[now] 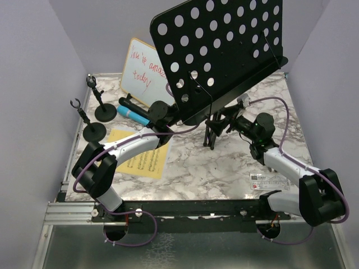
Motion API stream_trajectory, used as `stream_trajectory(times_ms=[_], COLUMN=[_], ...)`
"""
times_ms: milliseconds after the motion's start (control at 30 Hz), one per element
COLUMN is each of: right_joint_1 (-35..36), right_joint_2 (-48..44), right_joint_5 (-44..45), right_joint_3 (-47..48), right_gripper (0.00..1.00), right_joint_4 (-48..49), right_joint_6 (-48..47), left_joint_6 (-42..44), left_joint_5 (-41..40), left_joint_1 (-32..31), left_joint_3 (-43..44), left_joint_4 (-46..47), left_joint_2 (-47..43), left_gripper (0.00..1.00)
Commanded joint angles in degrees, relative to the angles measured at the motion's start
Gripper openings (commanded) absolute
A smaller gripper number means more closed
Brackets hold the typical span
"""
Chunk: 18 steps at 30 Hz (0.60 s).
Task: Pack up the instrument practice props
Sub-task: Close the music stand at the center of the board.
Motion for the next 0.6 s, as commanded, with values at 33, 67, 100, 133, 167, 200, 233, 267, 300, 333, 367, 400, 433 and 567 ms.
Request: stream_trajectory(times_ms=[33,67,100,133,167,200,233,267,300,333,367,400,433,567], right_joint_1=[1.4,1.8,2.1,2.5,2.8,3.1,3.5,3.8,4.1,4.4,4.6,4.6,4.7,4.7], right_joint_2=[3.5,4.1,4.7,5.3,5.8,6.4,6.8,7.2,7.6,7.8,7.9,7.9,7.8,6.6], right_joint_5=[-0.5,-0.1,0.2,0.3,0.3,0.5,0.8,1.2,1.6,2.1,2.6,3.2,3.7,5.0], right_joint_3=[2.3,2.4,2.5,2.7,2.8,2.8,2.8,2.7,2.7,2.5,2.2,1.9,1.5,0.9], right_gripper=[0.94,0.93,0.93,0.92,0.92,0.91,0.91,0.90,0.88,0.87,0.85,0.82,0.79,0.65], right_joint_4=[5.4,5.6,5.8,6.1,6.1,6.4,6.6,6.7,6.8,7.0,7.2,7.7,7.8,7.5], right_joint_6=[-0.4,-0.5,-0.6,-0.7,-0.8,-0.8,-1.0,-1.1,-1.3,-1.5,-1.5,-1.5,-1.5,-1.6], left_joint_6=[-1.8,-1.9,-1.9,-2.0,-1.9,-1.8,-1.8,-1.7,-1.8,-1.8,-1.9,-2.0,-2.2,-2.5], left_joint_5=[-1.3,-1.6,-1.7,-2.0,-2.2,-2.6,-2.8,-3.1,-3.3,-3.5,-3.6,-3.7,-3.7,-4.0], left_joint_1=[-0.1,-0.1,-0.1,-0.1,-0.1,-0.1,-0.1,0.0,0.0,0.0,0.0,0.0,0.0,0.0], left_joint_3=[0.9,1.0,1.1,1.2,1.2,1.3,1.3,1.4,1.5,1.6,1.7,1.9,1.9,2.4], left_joint_4=[-0.9,-1.0,-1.1,-1.3,-1.5,-1.7,-1.8,-2.0,-2.1,-2.3,-2.4,-2.5,-2.6,-2.9], left_joint_2=[-1.6,-1.4,-1.4,-1.3,-1.2,-1.2,-1.2,-1.1,-1.0,-0.9,-0.7,-0.7,-0.6,-0.4], left_gripper=[0.00,0.00,0.00,0.00,0.00,0.00,0.00,0.00,0.00,0.00,0.00,0.00,0.00,0.00])
